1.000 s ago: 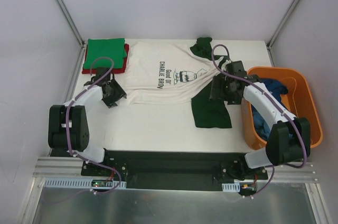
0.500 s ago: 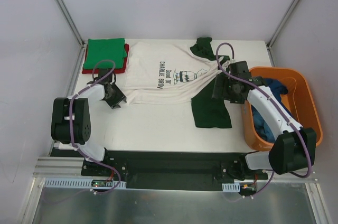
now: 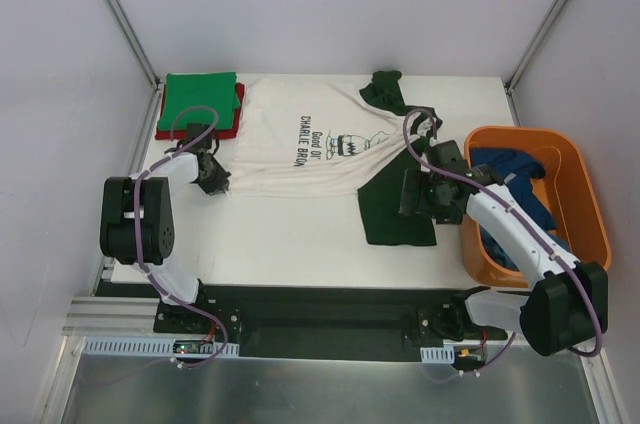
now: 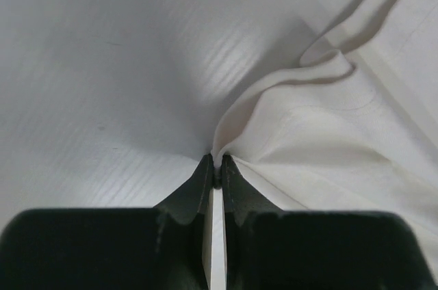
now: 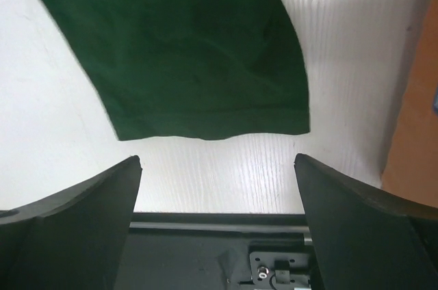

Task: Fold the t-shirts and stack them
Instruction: Flatten out the tshirt

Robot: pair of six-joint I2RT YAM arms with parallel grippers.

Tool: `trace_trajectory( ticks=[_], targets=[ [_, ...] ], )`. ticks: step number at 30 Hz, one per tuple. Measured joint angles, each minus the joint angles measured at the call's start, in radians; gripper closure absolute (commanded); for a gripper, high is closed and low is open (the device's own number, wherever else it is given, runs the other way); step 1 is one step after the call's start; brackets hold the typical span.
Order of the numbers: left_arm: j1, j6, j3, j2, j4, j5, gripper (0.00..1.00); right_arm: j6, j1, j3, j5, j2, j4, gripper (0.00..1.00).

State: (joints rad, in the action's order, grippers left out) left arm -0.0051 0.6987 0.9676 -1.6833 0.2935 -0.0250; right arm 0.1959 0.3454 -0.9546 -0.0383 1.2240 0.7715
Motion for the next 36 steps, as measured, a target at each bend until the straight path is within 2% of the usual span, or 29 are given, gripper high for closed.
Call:
trace_trajectory(
  ticks=[7,15,24,27,29,31,36],
  targets=[
    [0.057,-0.009,-0.043,0.098,0.027,-0.1,1.0,0.14,0.055,0.122,-0.045,0.019,0.013,0.2],
    [0.064,-0.008,-0.066,0.117,0.029,-0.063,1.0,0.224,0.164,0.154,-0.048,0.109,-0.018,0.3],
    [0.064,-0.008,-0.109,0.127,0.027,-0.043,1.0,0.294,0.222,0.233,-0.022,0.14,-0.049,0.51],
    [0.064,-0.008,-0.109,0.128,0.025,-0.036,1.0,0.297,0.222,0.232,-0.002,0.193,-0.086,0.6],
    [0.064,-0.008,-0.109,0.128,0.025,-0.035,1.0,0.292,0.221,0.226,0.0,0.202,-0.08,0.77],
    [0.064,-0.008,-0.109,0.13,0.025,-0.035,1.0,0.287,0.22,0.217,-0.002,0.213,-0.072,0.99],
    [0.064,-0.008,-0.108,0.153,0.025,-0.021,1.0,0.249,0.213,0.179,-0.038,0.228,-0.089,0.99]
  ],
)
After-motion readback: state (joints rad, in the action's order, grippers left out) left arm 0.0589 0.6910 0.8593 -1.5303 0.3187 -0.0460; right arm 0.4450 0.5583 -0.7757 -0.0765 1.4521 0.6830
